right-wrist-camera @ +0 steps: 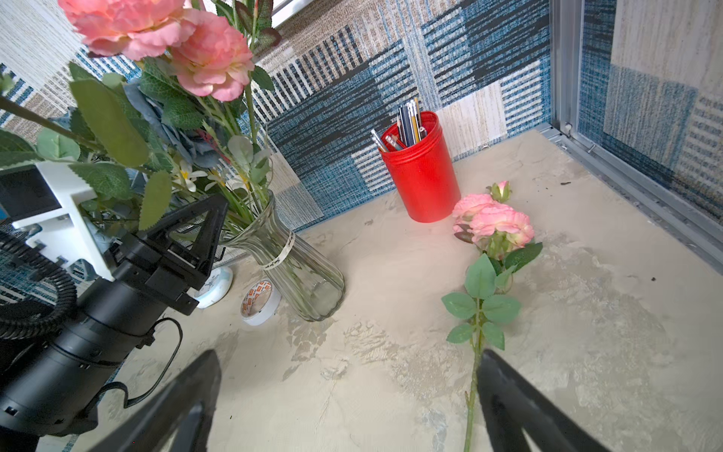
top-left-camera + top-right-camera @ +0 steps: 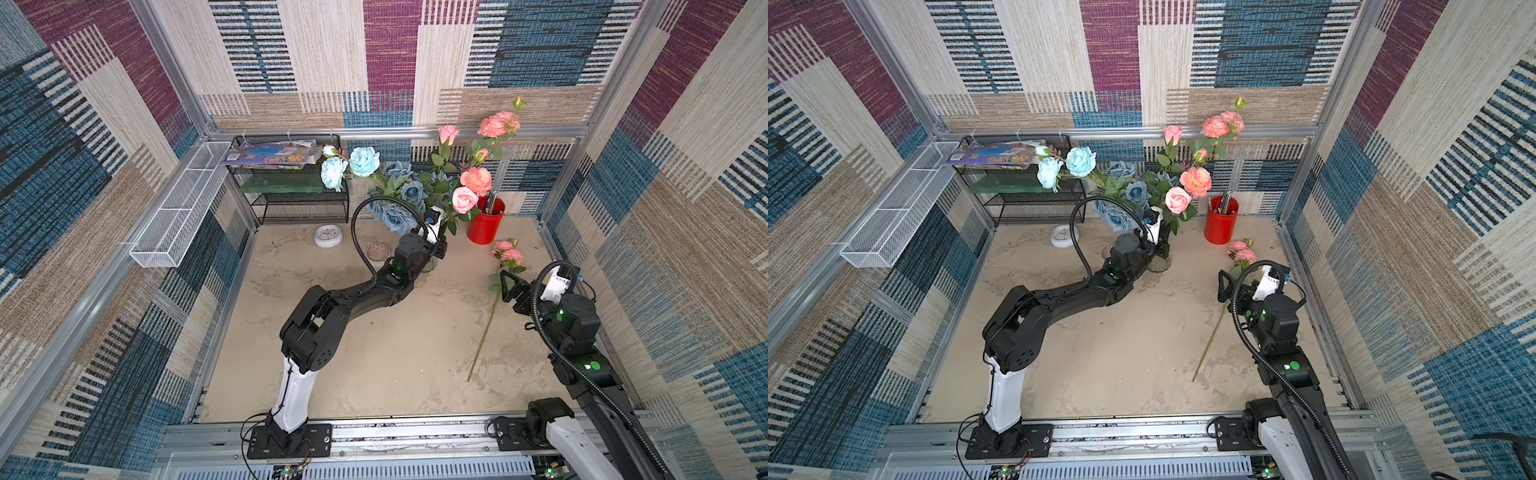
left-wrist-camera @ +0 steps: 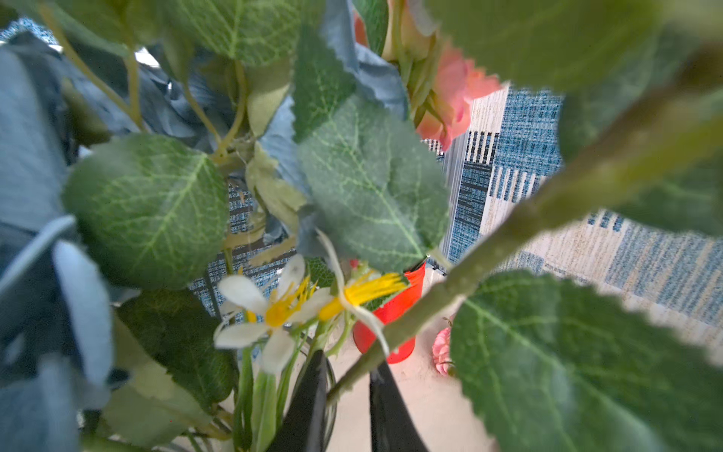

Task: Pick out pink flowers from the vase
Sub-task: Pick up the flower from the vase.

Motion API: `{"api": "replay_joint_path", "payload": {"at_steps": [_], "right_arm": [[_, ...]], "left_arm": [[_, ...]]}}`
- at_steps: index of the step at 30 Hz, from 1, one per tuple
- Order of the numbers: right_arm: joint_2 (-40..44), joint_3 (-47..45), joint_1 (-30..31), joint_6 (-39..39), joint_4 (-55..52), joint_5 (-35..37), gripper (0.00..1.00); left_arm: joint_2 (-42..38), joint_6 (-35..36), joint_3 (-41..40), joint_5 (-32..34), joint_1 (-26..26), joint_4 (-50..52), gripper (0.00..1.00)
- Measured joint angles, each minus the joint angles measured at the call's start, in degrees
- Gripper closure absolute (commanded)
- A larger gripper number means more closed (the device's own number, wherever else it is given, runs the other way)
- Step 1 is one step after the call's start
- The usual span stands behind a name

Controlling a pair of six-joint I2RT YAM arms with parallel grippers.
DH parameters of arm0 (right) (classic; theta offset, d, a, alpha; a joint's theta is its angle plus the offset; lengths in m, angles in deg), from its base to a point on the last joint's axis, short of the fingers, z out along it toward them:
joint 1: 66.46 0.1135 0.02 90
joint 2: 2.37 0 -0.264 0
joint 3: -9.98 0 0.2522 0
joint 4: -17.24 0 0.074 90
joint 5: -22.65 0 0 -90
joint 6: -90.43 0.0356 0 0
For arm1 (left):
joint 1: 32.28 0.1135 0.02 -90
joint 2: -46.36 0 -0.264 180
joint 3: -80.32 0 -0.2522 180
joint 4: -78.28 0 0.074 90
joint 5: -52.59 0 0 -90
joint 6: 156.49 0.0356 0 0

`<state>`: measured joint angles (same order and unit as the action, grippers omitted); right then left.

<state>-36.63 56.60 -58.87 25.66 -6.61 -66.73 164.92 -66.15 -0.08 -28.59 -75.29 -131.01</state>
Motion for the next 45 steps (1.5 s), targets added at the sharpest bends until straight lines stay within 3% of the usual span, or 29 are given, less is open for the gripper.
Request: {"api": "replay_joint_path", "payload": {"at_steps": [15,32,41,45], "right_arm": [[0.1,0.0,-0.1,0.0,0.0,0.0,0.04],[0.4,-0.3,-0.4,0.0,0.0,-0.1,0.04],[0.9,0.7,-0.4,0.3,-0.2,-1.1,0.04],[0.7,1.6,-0.2,0.3,0.0,-4.3,0.04]], "left_arm": [[-4.1,3.0,2.0,0.9,0.1,2.1,0.97],[-18.0,7.4,9.0,-3.3,0.0,16.8,1.00],[-27.1,8.8,16.5,-11.7,-0.1,29.8,1.00],[-29.9,8.7,20.3,-19.8,0.7,38.2,1.00]]}}
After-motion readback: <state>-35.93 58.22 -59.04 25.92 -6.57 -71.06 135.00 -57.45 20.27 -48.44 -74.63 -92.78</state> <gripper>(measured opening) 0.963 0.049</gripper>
